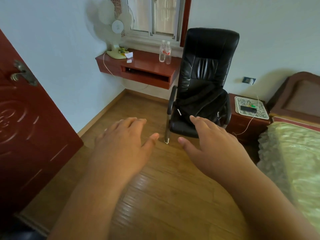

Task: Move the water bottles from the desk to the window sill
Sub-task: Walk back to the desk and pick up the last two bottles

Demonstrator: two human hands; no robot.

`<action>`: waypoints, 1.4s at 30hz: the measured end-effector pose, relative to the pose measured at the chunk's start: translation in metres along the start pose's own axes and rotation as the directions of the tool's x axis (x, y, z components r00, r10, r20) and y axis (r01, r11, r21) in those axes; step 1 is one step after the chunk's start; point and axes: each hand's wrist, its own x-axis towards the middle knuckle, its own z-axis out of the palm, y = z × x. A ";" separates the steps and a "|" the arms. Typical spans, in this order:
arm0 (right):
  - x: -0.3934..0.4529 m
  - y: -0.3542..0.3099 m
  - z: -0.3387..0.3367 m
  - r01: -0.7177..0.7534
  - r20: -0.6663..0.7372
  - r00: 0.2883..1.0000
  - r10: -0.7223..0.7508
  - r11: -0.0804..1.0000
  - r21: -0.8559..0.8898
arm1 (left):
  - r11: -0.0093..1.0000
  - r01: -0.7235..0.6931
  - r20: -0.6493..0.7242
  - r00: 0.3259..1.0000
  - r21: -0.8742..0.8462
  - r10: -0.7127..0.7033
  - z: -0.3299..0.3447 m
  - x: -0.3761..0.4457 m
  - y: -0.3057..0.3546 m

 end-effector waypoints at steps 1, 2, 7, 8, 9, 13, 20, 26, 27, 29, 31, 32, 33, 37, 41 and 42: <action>0.009 -0.001 0.002 0.000 0.012 1.000 0.000 1.000 0.002 | 1.000 0.004 0.007 1.000 -0.004 -0.004 0.001 0.009 -0.004; 0.017 -0.002 0.003 -0.002 0.019 1.000 0.002 1.000 0.005 | 1.000 0.007 0.013 1.000 -0.005 -0.007 0.002 0.017 -0.008; 0.073 0.002 0.009 -0.002 0.031 1.000 0.001 1.000 0.018 | 0.999 0.036 0.062 0.997 0.006 -0.036 0.010 0.066 -0.018; 0.085 0.003 0.010 0.007 0.037 0.999 -0.008 1.000 0.021 | 0.999 0.049 0.065 0.997 0.009 -0.050 0.011 0.077 -0.018; 0.098 0.005 0.011 0.020 0.042 0.999 -0.021 0.999 0.025 | 0.998 0.065 0.063 0.996 0.015 -0.066 0.011 0.087 -0.017; 0.156 0.012 0.005 0.107 0.047 0.993 -0.108 0.994 0.030 | 0.988 0.145 0.031 0.989 0.057 -0.147 0.007 0.129 -0.006; 0.255 0.019 -0.026 0.258 0.009 0.966 -0.258 0.965 0.043 | 0.954 0.286 -0.044 0.958 0.086 -0.283 -0.009 0.197 0.013; 0.306 0.027 -0.031 0.296 0.058 0.952 -0.300 0.952 0.073 | 0.928 0.361 -0.022 0.932 0.089 -0.361 -0.002 0.219 0.018; 0.314 0.030 -0.033 0.296 0.059 0.952 -0.300 0.952 0.073 | 0.924 0.373 -0.028 0.928 0.084 -0.372 -0.002 0.224 0.018; 0.328 0.033 -0.035 0.301 0.044 0.952 -0.304 0.951 0.067 | 0.921 0.382 -0.031 0.924 0.077 -0.381 -0.002 0.237 0.018; 0.341 0.036 -0.036 0.301 0.030 0.952 -0.303 0.951 0.067 | 0.928 0.367 -0.024 0.930 0.072 -0.366 -0.001 0.255 0.019; 0.346 0.036 -0.036 0.299 0.030 0.953 -0.301 0.952 0.067 | 0.932 0.356 -0.021 0.935 0.071 -0.355 0.000 0.262 0.020; 0.351 0.037 -0.035 0.292 0.034 0.955 -0.295 0.954 0.065 | 0.937 0.343 -0.016 0.939 0.069 -0.343 0.001 0.271 0.020; 0.373 0.044 -0.034 0.225 0.032 0.973 -0.226 0.973 0.050 | 0.959 0.275 0.016 0.961 0.063 -0.276 0.004 0.311 0.016; 0.400 0.047 -0.039 0.123 -0.011 0.992 -0.123 0.992 0.026 | 0.982 0.183 0.059 0.981 0.039 -0.185 0.002 0.360 0.006; 0.407 0.045 -0.041 0.098 -0.019 0.995 -0.098 0.995 0.018 | 0.986 0.161 0.061 0.985 0.037 -0.163 0.000 0.373 0.003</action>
